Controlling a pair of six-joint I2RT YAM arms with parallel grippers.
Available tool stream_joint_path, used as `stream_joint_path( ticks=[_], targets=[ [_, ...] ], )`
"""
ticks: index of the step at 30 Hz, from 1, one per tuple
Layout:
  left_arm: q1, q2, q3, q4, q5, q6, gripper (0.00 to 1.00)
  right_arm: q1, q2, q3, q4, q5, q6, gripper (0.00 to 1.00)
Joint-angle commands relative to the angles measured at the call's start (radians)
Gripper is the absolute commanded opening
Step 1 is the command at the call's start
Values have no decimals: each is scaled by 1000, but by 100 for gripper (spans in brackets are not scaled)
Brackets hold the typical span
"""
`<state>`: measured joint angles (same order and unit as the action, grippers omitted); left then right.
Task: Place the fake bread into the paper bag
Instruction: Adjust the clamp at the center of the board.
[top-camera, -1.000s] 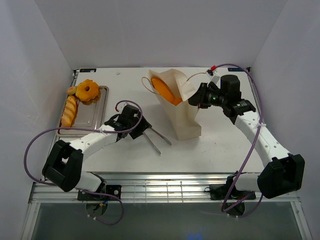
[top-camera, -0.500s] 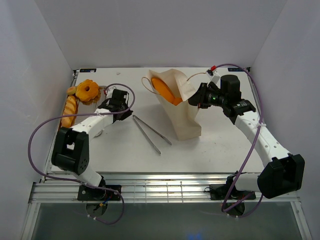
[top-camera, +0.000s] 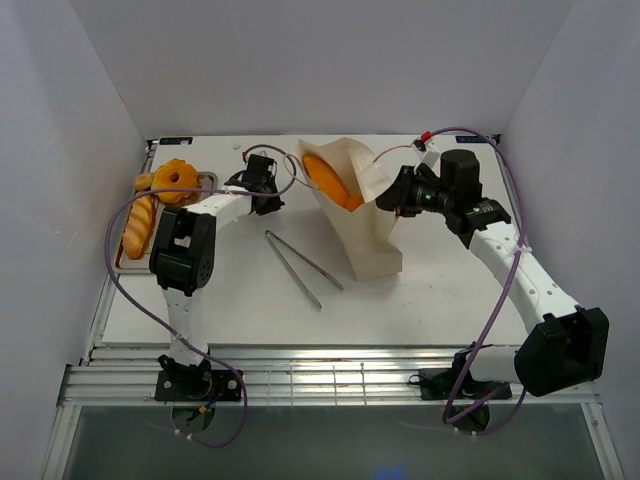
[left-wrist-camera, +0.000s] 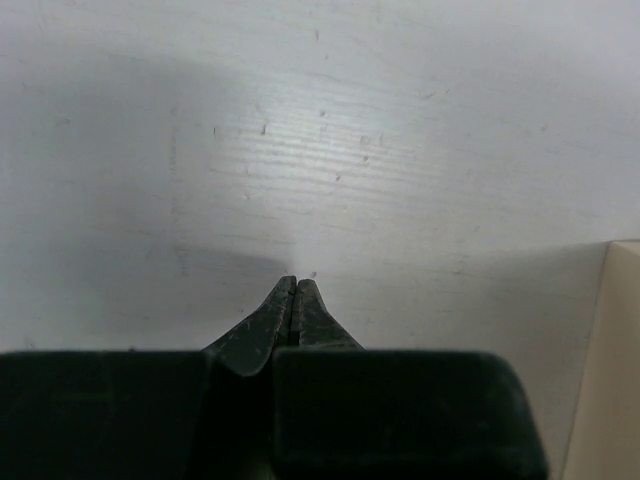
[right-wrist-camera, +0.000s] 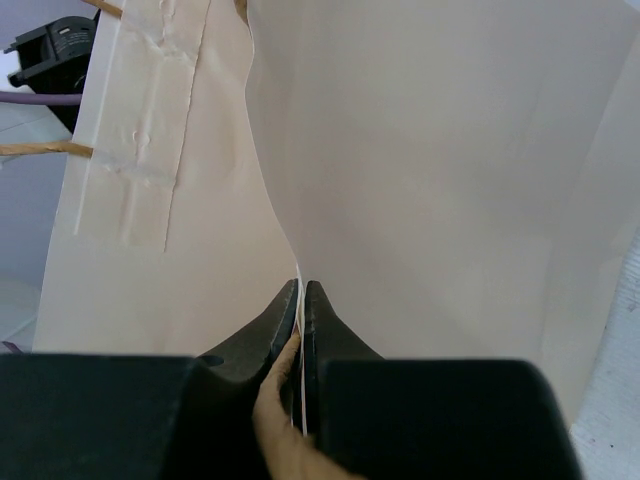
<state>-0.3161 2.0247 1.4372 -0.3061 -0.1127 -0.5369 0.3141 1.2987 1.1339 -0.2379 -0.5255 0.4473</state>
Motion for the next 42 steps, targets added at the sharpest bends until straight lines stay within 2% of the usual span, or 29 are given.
stream_joint_path(
  ticks=[1,4,13,18,20,22,29,32,36,37,40,42],
  targets=[
    [6,20,17,-28,70,51,0,-3,14,15,-46,19,-38,8],
    [8,5,-49,-54,47,14,0,-3,17,13,-43,16,-38,8],
    [8,-230,-363,28,97,-63,0,-3,4,6,-38,7,-32,8],
    [6,-371,-474,-82,55,-169,0,-3,-3,6,-37,4,-29,8],
    [-4,-463,-558,-96,94,-198,0,-3,-3,0,-26,2,-24,8],
    [-34,-530,-618,-99,108,-236,0,-1,-4,-9,-18,-4,-16,8],
    [-238,-753,-796,-189,105,-371,0,-3,-12,-11,-11,-8,-10,8],
    [-288,-834,-827,-256,64,-417,0,-3,-16,-11,-17,-8,-10,8],
    [-353,-1039,-830,-335,-54,-449,0,-3,-24,-17,-17,-2,-7,8],
    [-359,-1131,-831,-343,-95,-449,3,-3,-22,-19,-12,-5,-6,8],
    [-367,-1268,-828,-350,-134,-423,19,-3,-21,-26,-5,-13,2,8],
    [-370,-1284,-816,-335,-124,-381,31,-1,-22,-31,-3,-10,5,8]
  ],
)
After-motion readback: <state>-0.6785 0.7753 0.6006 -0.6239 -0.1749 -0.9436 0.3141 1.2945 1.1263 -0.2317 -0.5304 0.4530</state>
